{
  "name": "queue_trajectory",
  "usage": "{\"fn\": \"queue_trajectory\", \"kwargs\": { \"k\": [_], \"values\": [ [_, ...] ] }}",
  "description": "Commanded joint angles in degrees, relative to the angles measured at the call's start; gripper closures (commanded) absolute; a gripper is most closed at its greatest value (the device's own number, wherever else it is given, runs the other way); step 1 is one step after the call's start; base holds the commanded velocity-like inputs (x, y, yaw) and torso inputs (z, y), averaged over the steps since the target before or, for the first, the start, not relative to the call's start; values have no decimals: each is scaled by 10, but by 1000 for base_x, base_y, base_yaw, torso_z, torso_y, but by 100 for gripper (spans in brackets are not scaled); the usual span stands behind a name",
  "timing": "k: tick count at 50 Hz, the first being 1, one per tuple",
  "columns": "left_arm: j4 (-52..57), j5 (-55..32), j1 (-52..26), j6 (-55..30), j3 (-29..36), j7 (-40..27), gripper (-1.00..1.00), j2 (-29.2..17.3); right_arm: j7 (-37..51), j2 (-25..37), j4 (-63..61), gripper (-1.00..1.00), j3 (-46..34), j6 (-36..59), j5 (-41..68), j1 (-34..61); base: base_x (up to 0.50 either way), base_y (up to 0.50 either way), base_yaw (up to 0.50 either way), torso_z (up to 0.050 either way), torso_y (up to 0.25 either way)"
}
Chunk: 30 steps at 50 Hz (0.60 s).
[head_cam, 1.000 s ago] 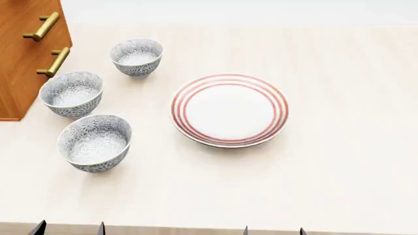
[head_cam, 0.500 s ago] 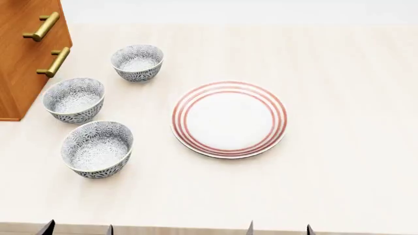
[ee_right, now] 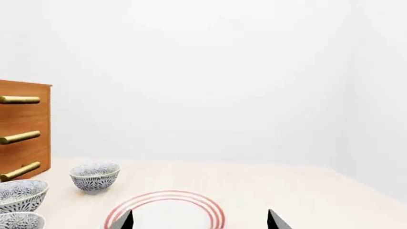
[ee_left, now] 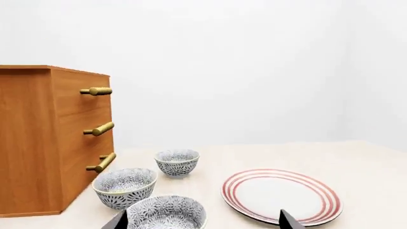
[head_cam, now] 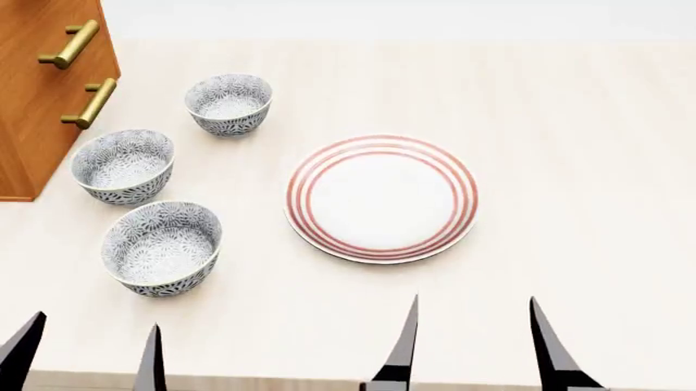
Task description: Open the top drawer of the cabinet.
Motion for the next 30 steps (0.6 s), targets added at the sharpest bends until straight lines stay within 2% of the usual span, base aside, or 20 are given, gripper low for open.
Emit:
{"fn": "queue_trajectory", "kwargs": {
  "k": [1, 10, 17, 23, 30],
  "values": [
    [152, -14, 6, -73, -3, -17, -100, -18, 12, 15, -137, -100, -10, 79, -7, 8, 0, 0, 0, 0, 0],
    [249, -22, 1, -135, -1, -29, -100, -28, 24, 23, -186, -100, -19, 124, -22, 22, 0, 0, 0, 0, 0],
    [276, -28, -2, -150, -3, -35, -100, -34, 28, 26, -212, -100, -29, 160, -29, 35, 0, 0, 0, 0, 0],
    [275, -32, -1, -145, -3, -38, -100, -37, 29, 29, -215, -100, -28, 153, -21, 33, 0, 0, 0, 0, 0],
    [281, -34, 0, -148, 3, -42, -100, -42, 33, 33, -224, -100, -24, 151, -17, 32, 429, 0, 0, 0, 0]
  ]
}}
